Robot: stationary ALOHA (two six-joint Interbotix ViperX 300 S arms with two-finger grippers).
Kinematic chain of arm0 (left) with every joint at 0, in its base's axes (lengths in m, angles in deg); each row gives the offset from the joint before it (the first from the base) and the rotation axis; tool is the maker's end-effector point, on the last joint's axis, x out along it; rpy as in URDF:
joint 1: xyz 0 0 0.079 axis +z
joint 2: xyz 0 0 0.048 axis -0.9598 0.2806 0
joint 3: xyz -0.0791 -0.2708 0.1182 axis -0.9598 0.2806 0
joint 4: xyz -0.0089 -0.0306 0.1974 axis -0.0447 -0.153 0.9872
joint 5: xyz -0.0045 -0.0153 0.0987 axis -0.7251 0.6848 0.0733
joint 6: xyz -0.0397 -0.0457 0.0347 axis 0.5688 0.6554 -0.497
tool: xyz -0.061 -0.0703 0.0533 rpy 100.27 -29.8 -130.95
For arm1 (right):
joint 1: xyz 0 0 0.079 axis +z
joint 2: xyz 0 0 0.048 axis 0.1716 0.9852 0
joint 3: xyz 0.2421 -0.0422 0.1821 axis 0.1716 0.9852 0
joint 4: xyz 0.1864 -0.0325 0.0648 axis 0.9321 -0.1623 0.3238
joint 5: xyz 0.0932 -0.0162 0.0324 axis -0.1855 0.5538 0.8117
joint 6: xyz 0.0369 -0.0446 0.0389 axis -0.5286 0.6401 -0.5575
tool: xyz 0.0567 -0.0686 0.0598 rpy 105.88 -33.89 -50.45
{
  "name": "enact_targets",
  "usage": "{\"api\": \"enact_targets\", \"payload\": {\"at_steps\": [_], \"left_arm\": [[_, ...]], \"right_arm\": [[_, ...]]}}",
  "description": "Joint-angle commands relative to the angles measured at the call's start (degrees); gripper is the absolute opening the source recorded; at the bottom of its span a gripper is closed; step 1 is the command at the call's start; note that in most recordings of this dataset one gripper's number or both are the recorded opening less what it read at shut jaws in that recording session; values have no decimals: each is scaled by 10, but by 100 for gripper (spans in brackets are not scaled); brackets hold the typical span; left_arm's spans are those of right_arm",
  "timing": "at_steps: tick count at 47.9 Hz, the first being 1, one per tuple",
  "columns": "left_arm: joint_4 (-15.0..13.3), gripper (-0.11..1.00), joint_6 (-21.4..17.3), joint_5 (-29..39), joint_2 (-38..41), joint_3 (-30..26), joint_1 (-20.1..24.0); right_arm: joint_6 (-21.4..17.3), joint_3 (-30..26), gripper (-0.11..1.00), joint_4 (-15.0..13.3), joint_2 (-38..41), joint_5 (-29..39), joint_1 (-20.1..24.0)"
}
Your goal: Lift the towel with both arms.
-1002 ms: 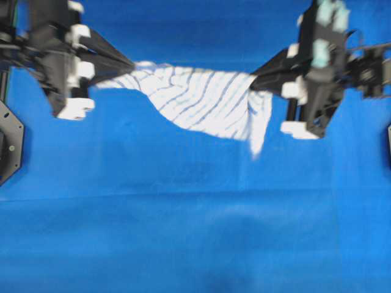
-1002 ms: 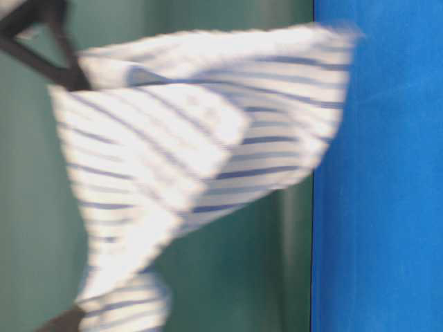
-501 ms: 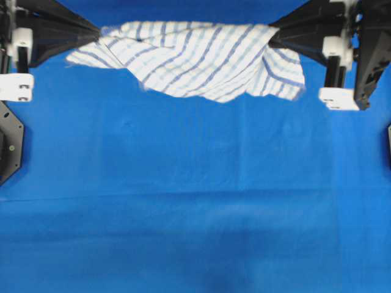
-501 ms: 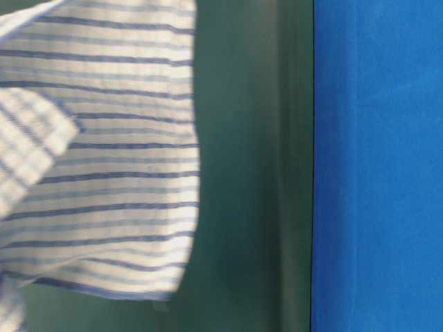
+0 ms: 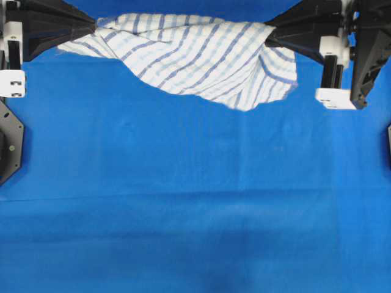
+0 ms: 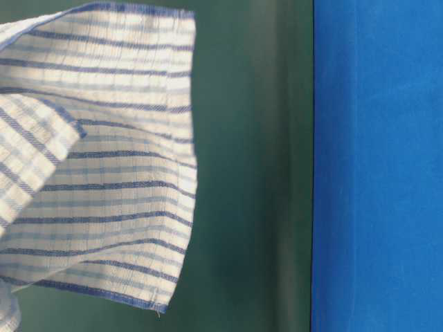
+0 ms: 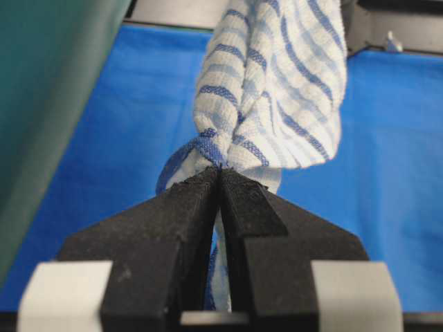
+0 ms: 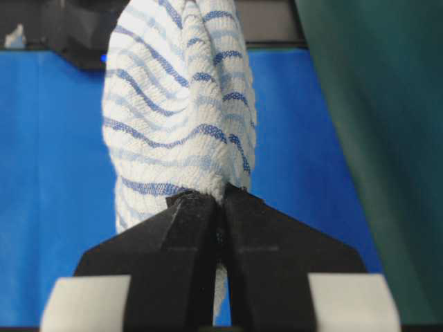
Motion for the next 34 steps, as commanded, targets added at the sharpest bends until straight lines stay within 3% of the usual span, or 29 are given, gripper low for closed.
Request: {"api": "enact_targets", "payload": {"at_steps": [1, 6, 10, 15, 18, 22, 25, 34], "left_arm": [[1, 2, -4, -4, 3, -13, -5], [1, 2, -7, -4, 4, -13, -14], [1, 7, -4, -4, 3, -12, -22], [1, 36, -3, -4, -2, -9, -26], [1, 55, -4, -5, -6, -7, -26], [1, 79, -4, -7, -11, -4, -26], [1, 89, -3, -11, -13, -4, -26], [1, 88, -3, -25, -11, 21, -26]], "right_arm": [[4, -13, 2, -2, -4, -3, 0], [5, -13, 3, -3, -4, -5, -1], [4, -13, 26, -3, -4, -6, -4], [5, -13, 56, -6, -3, -6, -4], [4, -13, 67, -7, -4, -7, -4], [4, -13, 66, -7, -3, -6, -4], [2, -13, 67, -7, -4, -6, -4], [-1, -2, 67, -7, -4, -8, -4]]}}
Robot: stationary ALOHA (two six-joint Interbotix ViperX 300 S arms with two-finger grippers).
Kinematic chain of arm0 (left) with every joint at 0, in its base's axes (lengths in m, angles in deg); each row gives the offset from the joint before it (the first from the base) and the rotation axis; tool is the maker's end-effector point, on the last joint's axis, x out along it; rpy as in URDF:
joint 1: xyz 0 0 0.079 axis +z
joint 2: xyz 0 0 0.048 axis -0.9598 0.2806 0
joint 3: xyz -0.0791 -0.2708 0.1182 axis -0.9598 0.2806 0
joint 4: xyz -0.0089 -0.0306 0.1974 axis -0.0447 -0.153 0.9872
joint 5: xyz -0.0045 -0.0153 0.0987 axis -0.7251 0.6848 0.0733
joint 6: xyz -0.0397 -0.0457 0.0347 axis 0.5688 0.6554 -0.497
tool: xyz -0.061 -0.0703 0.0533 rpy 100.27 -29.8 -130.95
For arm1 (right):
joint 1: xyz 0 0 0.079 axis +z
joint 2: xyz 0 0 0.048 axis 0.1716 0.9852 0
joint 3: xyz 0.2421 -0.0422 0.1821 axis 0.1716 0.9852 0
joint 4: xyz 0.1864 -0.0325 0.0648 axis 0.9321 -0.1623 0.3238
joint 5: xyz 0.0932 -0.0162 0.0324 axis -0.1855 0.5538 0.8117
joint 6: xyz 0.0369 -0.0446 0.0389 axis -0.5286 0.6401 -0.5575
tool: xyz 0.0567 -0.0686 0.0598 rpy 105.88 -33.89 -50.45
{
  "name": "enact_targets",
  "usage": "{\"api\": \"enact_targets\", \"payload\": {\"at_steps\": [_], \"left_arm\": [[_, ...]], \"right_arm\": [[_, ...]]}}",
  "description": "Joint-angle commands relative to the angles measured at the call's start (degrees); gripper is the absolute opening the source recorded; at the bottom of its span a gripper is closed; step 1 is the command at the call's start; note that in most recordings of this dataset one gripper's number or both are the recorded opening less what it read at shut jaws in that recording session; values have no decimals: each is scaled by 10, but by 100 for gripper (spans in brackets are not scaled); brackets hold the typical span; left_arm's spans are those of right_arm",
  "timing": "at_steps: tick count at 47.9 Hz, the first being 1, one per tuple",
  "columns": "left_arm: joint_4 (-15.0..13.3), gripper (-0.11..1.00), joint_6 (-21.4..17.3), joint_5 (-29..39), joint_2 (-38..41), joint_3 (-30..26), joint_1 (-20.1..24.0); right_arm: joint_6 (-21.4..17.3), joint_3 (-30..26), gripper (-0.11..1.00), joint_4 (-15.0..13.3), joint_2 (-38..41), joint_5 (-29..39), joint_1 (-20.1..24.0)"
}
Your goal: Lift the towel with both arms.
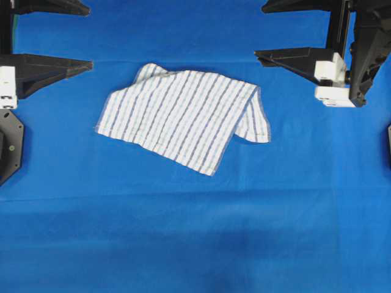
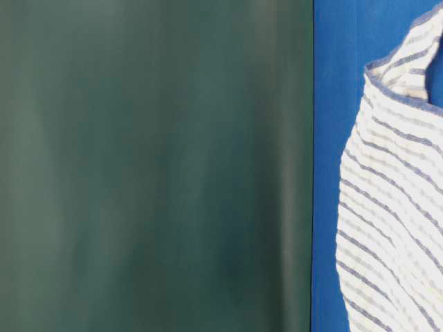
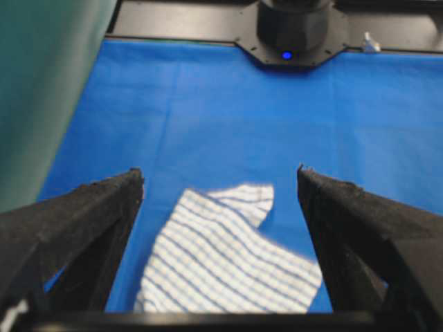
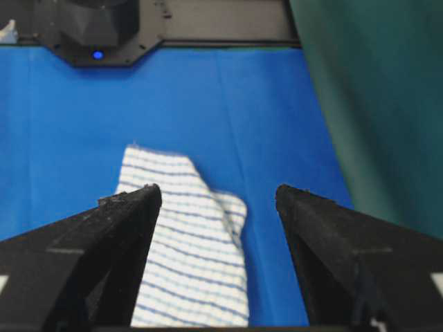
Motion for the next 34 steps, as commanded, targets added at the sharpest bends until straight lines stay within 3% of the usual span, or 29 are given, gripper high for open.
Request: {"api": "enact_targets", "payload": {"at_steps": [1, 15, 34], "left_arm": [[1, 88, 1, -18, 4, 14, -1], [1, 88, -1, -135, 7, 128, -1], [1, 88, -18, -257, 9, 236, 4]], "right_arm": [[-2, 3, 67, -2, -3, -8, -1], [-29, 98, 67, -2, -3, -104, -4], [-83, 248, 67, 0, 1, -275, -37]]}}
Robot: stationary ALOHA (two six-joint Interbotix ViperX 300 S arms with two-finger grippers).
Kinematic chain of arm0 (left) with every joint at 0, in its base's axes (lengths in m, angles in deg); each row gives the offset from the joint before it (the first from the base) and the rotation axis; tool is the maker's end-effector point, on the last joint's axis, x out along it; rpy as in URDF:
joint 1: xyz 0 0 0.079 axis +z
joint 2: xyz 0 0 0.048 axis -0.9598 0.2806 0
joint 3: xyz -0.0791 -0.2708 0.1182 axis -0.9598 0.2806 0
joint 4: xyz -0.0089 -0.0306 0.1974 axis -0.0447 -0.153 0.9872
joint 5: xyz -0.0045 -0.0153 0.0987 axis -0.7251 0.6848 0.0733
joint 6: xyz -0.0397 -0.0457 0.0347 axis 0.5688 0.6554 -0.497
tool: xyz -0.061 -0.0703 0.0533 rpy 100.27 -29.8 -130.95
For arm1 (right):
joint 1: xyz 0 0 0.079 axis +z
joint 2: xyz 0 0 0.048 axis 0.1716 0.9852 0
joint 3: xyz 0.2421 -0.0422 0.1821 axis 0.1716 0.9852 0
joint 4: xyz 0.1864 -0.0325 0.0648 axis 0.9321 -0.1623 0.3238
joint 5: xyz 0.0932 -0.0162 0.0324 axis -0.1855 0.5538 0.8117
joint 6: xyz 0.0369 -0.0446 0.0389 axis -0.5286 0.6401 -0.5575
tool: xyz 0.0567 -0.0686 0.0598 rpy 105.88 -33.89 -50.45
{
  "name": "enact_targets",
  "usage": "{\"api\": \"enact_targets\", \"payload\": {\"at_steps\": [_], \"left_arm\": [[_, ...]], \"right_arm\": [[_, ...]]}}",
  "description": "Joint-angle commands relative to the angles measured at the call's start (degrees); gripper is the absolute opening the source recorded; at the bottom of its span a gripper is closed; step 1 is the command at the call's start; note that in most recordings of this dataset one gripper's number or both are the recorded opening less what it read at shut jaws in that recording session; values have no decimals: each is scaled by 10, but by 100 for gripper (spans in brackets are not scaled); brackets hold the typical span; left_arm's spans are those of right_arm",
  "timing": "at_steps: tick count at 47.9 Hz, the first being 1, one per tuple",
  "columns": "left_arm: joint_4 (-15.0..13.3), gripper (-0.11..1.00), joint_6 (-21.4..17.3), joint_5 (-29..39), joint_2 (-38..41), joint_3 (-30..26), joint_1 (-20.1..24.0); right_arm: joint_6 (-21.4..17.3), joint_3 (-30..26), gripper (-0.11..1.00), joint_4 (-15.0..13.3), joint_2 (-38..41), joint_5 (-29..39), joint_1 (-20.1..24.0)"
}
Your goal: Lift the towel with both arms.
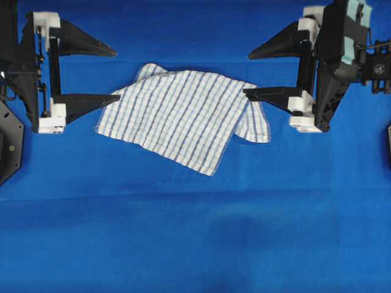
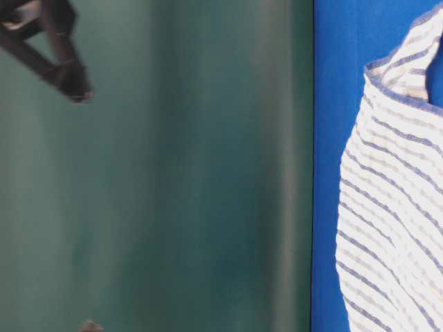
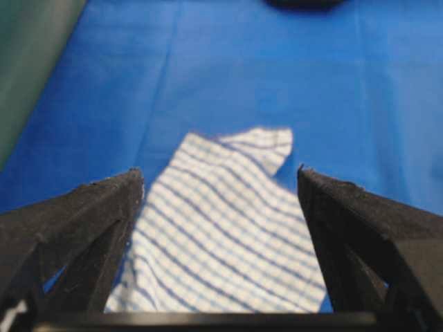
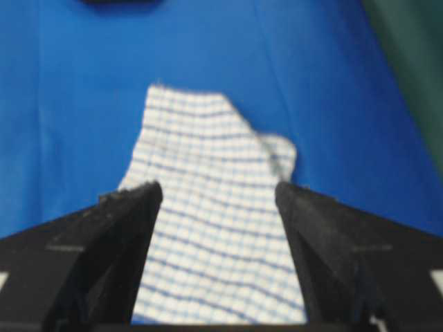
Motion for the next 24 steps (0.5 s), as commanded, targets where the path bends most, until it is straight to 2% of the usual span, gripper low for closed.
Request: {"api": "enact_targets", "payload": {"at_steps": [1, 13, 24], "left_arm": [[2, 88, -1, -33, 2, 14, 4], [2, 88, -1, -163, 1, 113, 14], [1, 88, 5, -200, 2, 156, 14]], "right_arm": [[-7, 24, 67, -1, 2, -48, -7], [-21, 73, 67, 1, 52, -127, -13], [-21, 80, 67, 4, 114, -173, -16]]}}
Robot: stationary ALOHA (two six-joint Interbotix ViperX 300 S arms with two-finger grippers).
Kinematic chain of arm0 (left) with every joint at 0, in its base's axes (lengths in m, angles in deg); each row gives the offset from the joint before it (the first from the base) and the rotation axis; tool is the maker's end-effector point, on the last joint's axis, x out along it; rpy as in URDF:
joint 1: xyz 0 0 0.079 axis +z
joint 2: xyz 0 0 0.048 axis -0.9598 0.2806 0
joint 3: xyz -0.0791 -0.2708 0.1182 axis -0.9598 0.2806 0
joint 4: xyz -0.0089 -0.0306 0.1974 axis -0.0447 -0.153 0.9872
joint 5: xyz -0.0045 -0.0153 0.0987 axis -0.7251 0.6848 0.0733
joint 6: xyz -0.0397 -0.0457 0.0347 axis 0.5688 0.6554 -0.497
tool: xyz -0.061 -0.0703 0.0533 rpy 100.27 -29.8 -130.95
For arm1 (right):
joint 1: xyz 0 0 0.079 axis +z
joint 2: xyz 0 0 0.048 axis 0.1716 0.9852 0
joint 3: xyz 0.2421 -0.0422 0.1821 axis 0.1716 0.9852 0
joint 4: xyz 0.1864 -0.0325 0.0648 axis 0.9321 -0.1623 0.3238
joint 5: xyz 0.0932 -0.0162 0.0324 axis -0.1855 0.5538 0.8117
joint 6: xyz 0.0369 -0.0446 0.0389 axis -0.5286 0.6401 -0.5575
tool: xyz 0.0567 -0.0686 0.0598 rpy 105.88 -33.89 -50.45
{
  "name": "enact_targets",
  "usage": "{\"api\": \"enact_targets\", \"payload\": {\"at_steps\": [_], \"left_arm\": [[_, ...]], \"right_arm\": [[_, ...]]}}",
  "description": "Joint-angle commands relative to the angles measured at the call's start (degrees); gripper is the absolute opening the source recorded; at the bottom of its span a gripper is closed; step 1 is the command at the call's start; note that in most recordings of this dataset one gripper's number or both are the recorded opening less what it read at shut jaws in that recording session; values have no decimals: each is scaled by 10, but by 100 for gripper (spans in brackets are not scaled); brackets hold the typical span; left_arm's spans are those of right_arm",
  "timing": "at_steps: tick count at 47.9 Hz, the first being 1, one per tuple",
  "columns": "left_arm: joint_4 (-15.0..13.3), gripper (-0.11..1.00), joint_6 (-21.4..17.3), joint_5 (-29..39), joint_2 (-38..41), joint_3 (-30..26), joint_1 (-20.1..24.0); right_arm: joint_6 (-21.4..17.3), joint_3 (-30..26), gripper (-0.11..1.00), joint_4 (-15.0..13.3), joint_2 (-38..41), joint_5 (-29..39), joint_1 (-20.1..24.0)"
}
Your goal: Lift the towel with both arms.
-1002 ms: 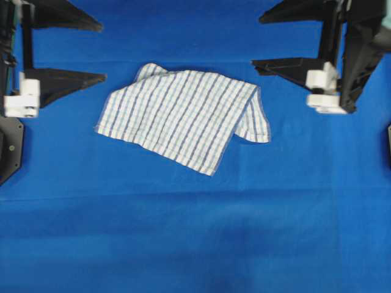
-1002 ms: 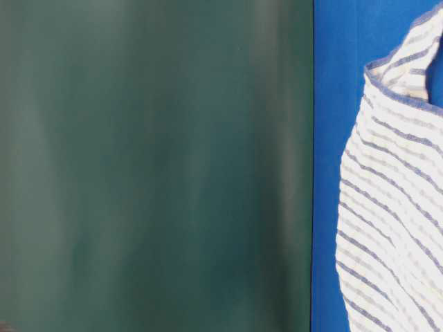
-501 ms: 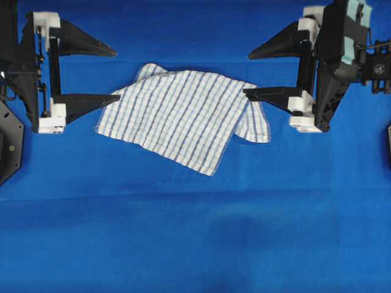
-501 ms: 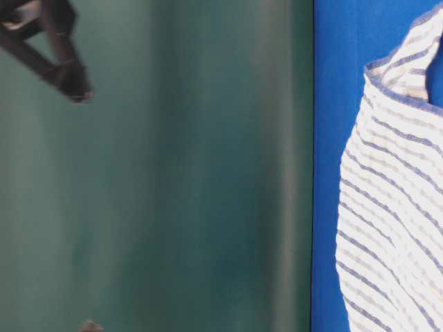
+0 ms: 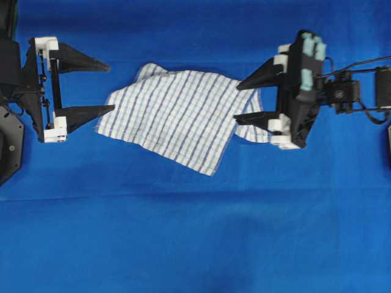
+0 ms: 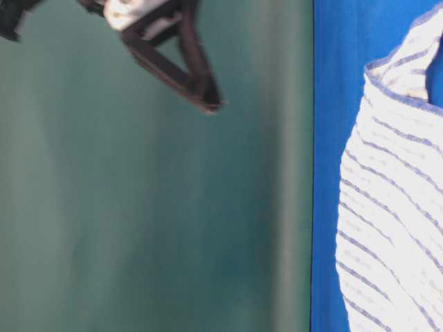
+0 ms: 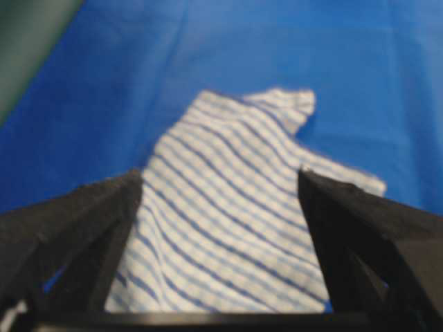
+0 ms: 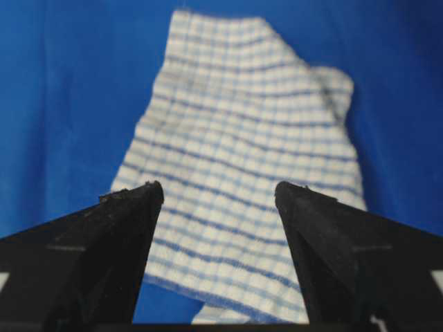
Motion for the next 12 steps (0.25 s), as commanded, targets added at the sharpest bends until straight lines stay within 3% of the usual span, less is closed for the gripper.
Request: {"api": "enact_targets", "payload": {"at_steps": [1, 12], "left_arm": [[-1, 88, 0, -13, 2, 4, 2], [-1, 88, 0, -37, 27, 21, 2]], "right_arm": [[-1, -5, 67, 3, 16, -22, -2], [-1, -5, 67, 6, 67, -51, -2]]}}
